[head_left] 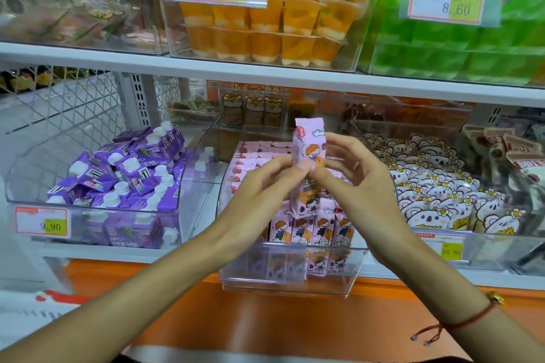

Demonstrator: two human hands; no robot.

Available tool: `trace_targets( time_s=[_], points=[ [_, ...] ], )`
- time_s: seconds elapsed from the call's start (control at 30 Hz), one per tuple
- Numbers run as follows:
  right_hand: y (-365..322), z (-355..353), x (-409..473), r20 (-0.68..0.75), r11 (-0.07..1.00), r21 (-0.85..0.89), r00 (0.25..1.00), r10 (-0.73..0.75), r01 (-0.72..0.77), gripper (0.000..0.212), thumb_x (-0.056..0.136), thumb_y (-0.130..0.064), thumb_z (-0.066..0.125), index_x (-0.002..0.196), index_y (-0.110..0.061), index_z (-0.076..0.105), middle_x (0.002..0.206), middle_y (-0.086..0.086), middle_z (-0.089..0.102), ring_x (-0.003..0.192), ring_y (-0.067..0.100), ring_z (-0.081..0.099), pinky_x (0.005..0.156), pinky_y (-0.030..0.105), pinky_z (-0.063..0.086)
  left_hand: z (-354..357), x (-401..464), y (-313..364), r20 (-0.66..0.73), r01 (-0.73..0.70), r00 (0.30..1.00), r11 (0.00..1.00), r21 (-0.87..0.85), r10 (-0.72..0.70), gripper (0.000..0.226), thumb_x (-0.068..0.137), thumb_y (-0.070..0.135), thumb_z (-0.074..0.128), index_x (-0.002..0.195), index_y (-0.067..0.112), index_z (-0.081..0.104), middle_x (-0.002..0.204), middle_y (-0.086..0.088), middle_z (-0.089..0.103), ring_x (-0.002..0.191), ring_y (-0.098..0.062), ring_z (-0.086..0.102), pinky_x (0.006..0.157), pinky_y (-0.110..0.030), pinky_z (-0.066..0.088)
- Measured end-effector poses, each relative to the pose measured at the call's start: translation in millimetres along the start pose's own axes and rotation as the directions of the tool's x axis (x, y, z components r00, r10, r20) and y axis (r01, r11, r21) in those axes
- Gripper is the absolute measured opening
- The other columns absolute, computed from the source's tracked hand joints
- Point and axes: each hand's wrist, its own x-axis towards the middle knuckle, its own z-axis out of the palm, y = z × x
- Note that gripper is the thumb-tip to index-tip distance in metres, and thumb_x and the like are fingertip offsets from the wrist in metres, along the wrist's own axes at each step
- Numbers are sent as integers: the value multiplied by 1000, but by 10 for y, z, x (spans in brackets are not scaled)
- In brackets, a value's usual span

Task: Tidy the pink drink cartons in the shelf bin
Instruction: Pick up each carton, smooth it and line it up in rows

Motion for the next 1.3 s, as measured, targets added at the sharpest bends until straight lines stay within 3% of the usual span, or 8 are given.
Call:
trace_targets(
  time_s=[0.1, 0.2, 0.33, 0.53, 0.67, 0.9, 1.17, 1.3],
  points=[
    [-24, 25, 2, -18, 990, -58, 991, -130, 129, 32, 82, -17, 72, 110, -30, 62, 101, -13, 68, 97, 0, 62, 80, 13, 50, 0, 16, 35, -123, -112, 985, 992, 57, 118, 30, 80, 58, 55, 109, 58, 59, 114, 26, 64, 109, 4, 60, 97, -30, 49],
    [-11, 39, 15, 29, 961, -179, 978, -208, 210, 37, 83, -10, 71, 115, -27, 62, 106, -9, 66, 102, 8, 63, 91, 27, 51, -33, 47, 90, -121, -204, 969, 973, 107, 217, 32, 90, 33, 61, 122, 36, 59, 109, 18, 68, 102, 2, 63, 83, -14, 50],
    [72, -52, 88, 124, 917, -340, 977, -175, 208, 39, 90, -17, 64, 125, -31, 56, 120, -12, 61, 114, 3, 55, 98, 20, 43, -108, 68, 132, -285, -238, 915, 952, 191, 286, 11, 92, 24, 60, 99, 33, 62, 87, 25, 69, 87, 8, 63, 76, -9, 47],
    [215, -155, 196, 367, 463, -840, 925, 97, 285, 60, 90, -59, 43, 139, -24, 44, 137, -6, 50, 128, 12, 41, 100, 24, 33, -294, 61, 46, -494, -193, 831, 966, 174, 256, 8, 92, 28, 58, 89, 21, 57, 84, -4, 65, 88, -22, 63, 86, -44, 52],
    [199, -90, 273, 485, 321, -859, 834, 262, 399, 82, 75, -82, 28, 131, -26, 49, 122, -3, 57, 115, 16, 49, 95, 34, 41, -307, 36, -12, -439, -182, 869, 972, 147, 229, 23, 85, 41, 56, 74, 23, 48, 69, 7, 59, 88, -26, 65, 89, -48, 53],
    [307, 3, 307, 513, 169, -857, 776, 367, 487, 87, 75, -83, 18, 110, -14, 58, 113, 3, 56, 110, 19, 39, 95, 37, 33, -326, 145, -49, -325, -177, 913, 958, 225, 245, 8, 91, 27, 58, 86, 33, 57, 77, 27, 66, 79, 8, 63, 71, -11, 50],
    [316, -52, 130, 528, 240, -846, 810, 256, 475, 82, 80, -80, 19, 115, -17, 58, 109, 0, 61, 111, 18, 46, 99, 33, 33, -296, 515, -17, -109, -17, 993, 951, 308, 53, 24, 91, 27, 61, 113, 16, 62, 104, 4, 71, 97, -10, 67, 90, -44, 54],
    [261, -97, 74, 539, 319, -829, 809, 235, 459, 72, 84, -75, 32, 129, -22, 52, 127, -3, 57, 117, 15, 47, 92, 28, 36, -310, 657, 7, 12, 6, 1000, 906, 423, -12, 20, 91, 25, 62, 110, 18, 61, 110, -2, 69, 98, -13, 65, 91, -39, 53]
  ],
)
